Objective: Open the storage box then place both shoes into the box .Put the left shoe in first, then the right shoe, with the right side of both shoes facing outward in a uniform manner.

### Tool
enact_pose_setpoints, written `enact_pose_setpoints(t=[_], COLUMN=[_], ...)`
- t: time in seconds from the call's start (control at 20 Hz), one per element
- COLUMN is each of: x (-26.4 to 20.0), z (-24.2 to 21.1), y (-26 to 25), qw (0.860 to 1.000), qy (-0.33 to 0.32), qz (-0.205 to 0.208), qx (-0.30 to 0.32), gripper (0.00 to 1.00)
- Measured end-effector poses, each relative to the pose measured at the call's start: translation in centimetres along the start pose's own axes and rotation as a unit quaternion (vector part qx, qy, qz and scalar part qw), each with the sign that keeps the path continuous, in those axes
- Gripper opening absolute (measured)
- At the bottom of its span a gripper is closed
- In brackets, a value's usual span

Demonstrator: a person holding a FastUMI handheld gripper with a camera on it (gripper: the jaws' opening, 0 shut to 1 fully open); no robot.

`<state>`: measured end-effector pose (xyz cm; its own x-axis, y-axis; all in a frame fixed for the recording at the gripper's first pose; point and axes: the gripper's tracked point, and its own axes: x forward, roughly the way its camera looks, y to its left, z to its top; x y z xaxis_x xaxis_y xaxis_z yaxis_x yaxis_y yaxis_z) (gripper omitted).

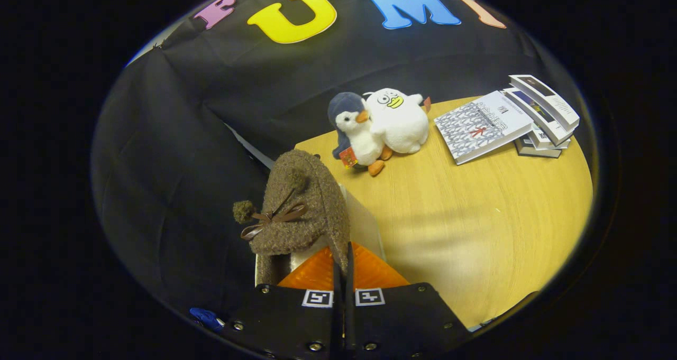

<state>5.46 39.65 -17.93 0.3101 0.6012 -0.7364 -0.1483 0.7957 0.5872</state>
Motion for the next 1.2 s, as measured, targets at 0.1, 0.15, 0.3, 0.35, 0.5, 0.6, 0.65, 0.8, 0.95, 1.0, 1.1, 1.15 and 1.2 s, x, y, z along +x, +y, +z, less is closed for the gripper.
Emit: enact_pose_setpoints(t=[0.1,0.15,0.3,0.35,0.5,0.6,0.65,0.8,0.95,1.0,1.1,1.15,1.2], x=[0.8,1.2,2.3,2.7,3.4,3.8,3.7,3.7,2.9,2.4,1.4,0.8,0.0], z=[-0.8,-1.1,-2.5,-2.9,-4.3,-4.9,-4.9,-4.6,-3.7,-3.4,-2.5,-2.0,-1.5], y=[1.1,1.4,1.5,1.3,0.4,-0.2,-0.3,0.9,2.0,2.4,2.3,2.4,2.7], qw=[1.000,1.000,1.000,1.000,0.999,0.998,0.998,0.999,1.000,1.000,0.998,0.996,0.993], qy=[0.008,0.011,0.021,0.025,0.037,0.040,0.038,0.031,0.011,0.003,-0.022,-0.038,-0.053], qz=[0.003,0.000,-0.011,-0.014,-0.036,-0.049,-0.050,-0.023,-0.002,0.003,-0.003,-0.002,-0.002], qx=[-0.002,-0.004,-0.006,-0.005,-0.007,-0.008,-0.005,-0.001,-0.018,-0.029,-0.066,-0.086,-0.103], gripper=[0.01,0.01,0.01,0.01,0.01,0.01,0.01,0.14,0.63,0.81,0.98,0.98,0.98])
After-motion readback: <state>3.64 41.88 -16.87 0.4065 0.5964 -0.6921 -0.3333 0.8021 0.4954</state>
